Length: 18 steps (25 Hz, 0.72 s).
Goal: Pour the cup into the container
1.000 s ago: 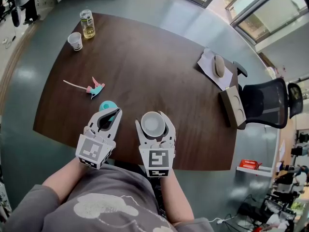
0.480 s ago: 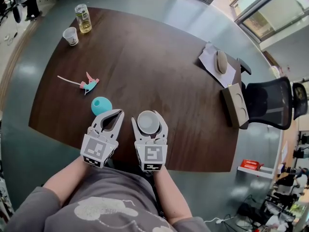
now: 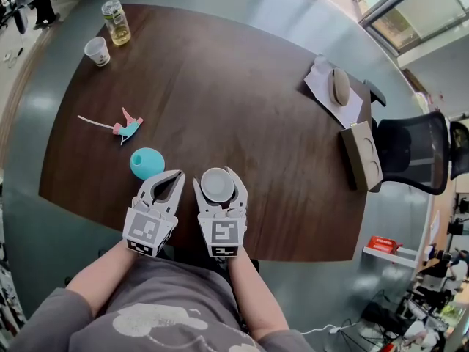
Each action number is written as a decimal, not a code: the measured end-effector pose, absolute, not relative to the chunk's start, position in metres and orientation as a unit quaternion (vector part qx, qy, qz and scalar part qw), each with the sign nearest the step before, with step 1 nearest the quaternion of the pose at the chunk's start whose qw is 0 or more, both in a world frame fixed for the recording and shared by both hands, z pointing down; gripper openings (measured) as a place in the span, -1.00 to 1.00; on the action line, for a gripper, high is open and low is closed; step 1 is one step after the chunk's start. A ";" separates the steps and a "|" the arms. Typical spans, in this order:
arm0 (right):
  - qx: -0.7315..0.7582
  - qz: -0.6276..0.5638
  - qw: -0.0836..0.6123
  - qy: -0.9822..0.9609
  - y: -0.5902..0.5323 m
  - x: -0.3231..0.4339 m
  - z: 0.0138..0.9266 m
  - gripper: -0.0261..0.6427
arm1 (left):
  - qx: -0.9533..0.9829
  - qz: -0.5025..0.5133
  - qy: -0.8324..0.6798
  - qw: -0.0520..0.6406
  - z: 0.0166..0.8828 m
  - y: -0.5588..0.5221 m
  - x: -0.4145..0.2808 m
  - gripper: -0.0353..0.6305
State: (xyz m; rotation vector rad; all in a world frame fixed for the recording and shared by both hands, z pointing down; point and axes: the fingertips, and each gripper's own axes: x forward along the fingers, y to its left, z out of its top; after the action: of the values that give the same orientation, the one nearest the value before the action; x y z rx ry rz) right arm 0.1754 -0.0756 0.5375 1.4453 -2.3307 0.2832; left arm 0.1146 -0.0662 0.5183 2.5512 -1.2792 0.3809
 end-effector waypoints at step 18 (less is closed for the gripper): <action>0.508 0.128 0.168 -0.835 -0.079 0.166 0.560 -0.04 | 0.879 0.142 -0.433 0.141 0.531 -0.067 0.115 -0.87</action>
State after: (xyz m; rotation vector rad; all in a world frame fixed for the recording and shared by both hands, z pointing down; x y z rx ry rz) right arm 0.1655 -0.0793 0.5599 1.4464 -2.3750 0.3640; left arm 0.1147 -0.0672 0.5307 2.5381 -1.2519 0.4098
